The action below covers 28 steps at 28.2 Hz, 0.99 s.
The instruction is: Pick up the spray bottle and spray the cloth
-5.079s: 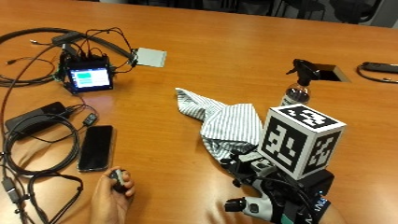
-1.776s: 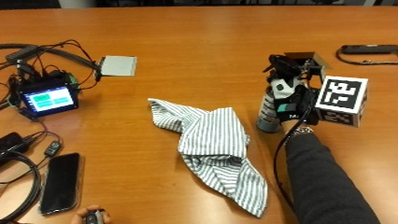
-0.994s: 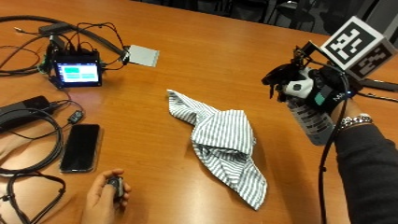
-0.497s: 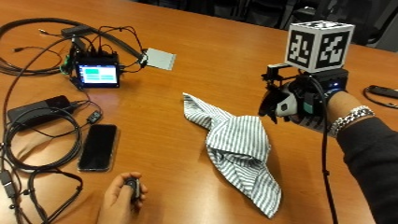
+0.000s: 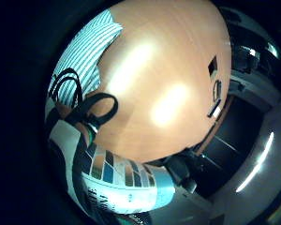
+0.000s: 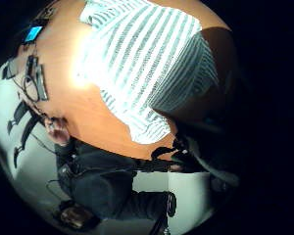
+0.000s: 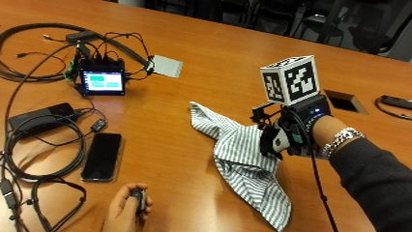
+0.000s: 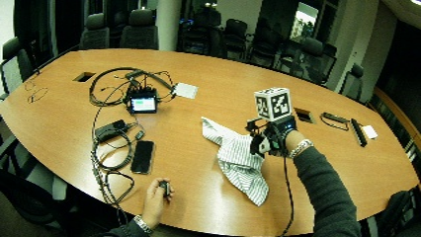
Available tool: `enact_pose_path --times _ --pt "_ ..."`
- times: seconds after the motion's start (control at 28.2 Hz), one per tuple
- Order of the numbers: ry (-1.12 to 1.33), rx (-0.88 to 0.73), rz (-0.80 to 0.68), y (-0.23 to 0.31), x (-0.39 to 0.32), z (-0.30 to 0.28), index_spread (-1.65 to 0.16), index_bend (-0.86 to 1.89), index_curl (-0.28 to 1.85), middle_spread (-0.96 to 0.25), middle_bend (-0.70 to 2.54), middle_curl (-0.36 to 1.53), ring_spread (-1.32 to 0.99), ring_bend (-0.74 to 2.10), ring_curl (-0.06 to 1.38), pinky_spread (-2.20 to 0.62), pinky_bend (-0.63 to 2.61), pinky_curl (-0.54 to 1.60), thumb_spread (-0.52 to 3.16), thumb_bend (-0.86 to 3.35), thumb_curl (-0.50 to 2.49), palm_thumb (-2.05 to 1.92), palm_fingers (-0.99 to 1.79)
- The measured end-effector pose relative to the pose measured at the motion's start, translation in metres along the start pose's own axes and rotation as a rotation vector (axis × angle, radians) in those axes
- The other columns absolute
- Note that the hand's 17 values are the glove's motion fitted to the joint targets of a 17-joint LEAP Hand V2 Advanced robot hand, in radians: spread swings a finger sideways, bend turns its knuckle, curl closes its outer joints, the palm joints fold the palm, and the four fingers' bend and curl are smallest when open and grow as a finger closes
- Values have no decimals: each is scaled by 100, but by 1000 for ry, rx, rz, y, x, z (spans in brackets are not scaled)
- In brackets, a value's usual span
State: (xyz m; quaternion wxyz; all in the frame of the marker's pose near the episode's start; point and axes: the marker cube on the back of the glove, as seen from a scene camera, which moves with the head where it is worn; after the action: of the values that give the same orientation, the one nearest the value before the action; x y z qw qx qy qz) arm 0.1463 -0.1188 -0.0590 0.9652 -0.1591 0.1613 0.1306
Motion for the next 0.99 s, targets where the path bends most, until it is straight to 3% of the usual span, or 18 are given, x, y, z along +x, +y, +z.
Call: enact_pose_path --times 0.39,0.71,0.99 --pt "-164 123 -146 9 -27 -33 -31 19 56 -25 44 47 -19 53 43 -26 46 38 51 -3 76 87 133" --pt "-582 397 -468 1 -108 -94 -31 19 56 -25 44 48 -19 53 43 -26 47 38 51 -3 77 86 133" --pt "-998 655 -590 -44 -188 -67 -31 18 56 -24 43 48 -18 53 43 -26 49 38 53 -3 77 88 130"
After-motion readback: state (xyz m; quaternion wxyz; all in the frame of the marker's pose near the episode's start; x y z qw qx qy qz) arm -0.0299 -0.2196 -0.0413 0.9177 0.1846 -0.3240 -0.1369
